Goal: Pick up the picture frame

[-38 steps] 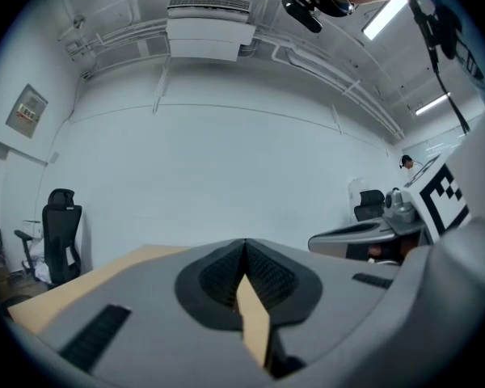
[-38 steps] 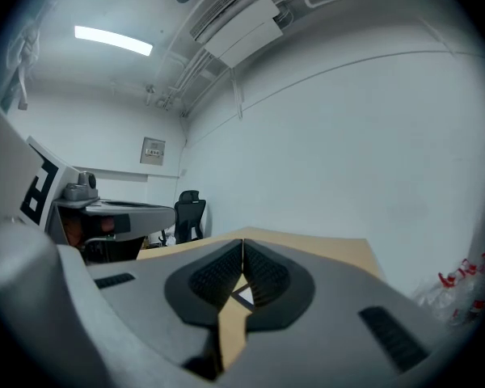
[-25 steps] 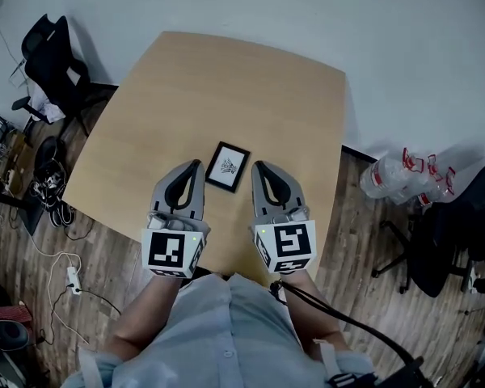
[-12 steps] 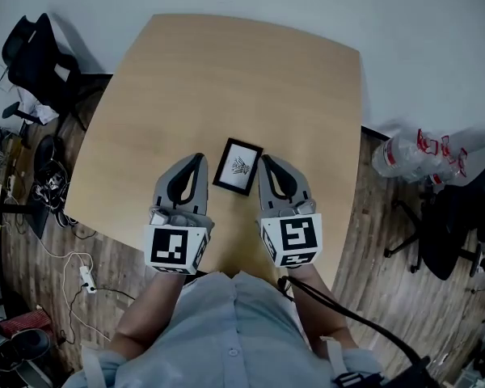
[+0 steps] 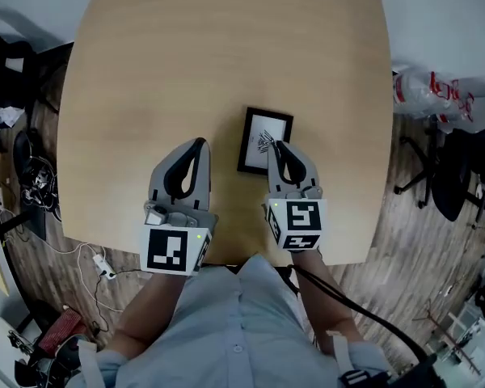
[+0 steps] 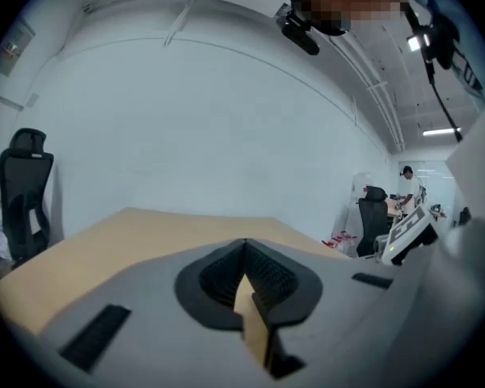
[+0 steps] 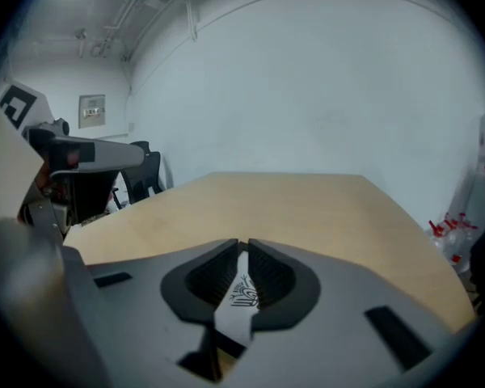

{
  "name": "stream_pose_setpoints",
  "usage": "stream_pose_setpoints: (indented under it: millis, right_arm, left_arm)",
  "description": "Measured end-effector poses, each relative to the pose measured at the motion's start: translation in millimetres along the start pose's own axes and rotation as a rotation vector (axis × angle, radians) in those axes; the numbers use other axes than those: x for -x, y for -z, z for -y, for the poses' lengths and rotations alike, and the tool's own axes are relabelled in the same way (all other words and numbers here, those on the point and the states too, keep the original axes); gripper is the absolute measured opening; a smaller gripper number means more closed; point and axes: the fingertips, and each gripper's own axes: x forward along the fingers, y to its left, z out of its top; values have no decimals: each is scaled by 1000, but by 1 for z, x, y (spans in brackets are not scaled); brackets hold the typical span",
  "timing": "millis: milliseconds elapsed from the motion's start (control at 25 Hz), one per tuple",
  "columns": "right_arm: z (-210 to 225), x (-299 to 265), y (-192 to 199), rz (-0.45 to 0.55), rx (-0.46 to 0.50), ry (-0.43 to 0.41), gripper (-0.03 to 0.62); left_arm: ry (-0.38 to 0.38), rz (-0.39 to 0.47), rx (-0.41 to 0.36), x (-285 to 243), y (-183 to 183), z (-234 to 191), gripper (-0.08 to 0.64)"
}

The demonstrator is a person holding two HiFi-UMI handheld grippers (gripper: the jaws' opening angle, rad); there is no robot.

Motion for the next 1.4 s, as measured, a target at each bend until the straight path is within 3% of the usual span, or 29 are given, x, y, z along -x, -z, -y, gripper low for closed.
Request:
stream_pose_setpoints:
  millis: [120,280,360,480,800,1040,1240,1400]
  right_arm:
    - [0,-8,19,-67,-28,64,131]
    - [1,-26,46,-163,-107,74,502]
    - [11,-35,60,-230,-131,82,563]
    - [29,-42,72,-308,-162,125,574]
    - [29,-44,80,-500,-261,152,575]
    - [33,-40,81,-582,-372,152,575]
    - [41,-38,88,-624,-316,232,575]
    - [44,-37,89,-657,-295,238,572]
  left_arm:
    - [45,-33,84,-1,8,-1,2]
    - [108,-85,128,-6,24,-3,2]
    - [128,-102,142,-14,28,-3,2]
    - [154,-122,160,-25,34,-3,2]
    - [199,-149,255,-32,49,-11,2]
    - [218,-145,333,-29,52,-9,2]
    - [213,-124,375,-26,47,-10,2]
    - [206,-115,381,-21,46,-19,2]
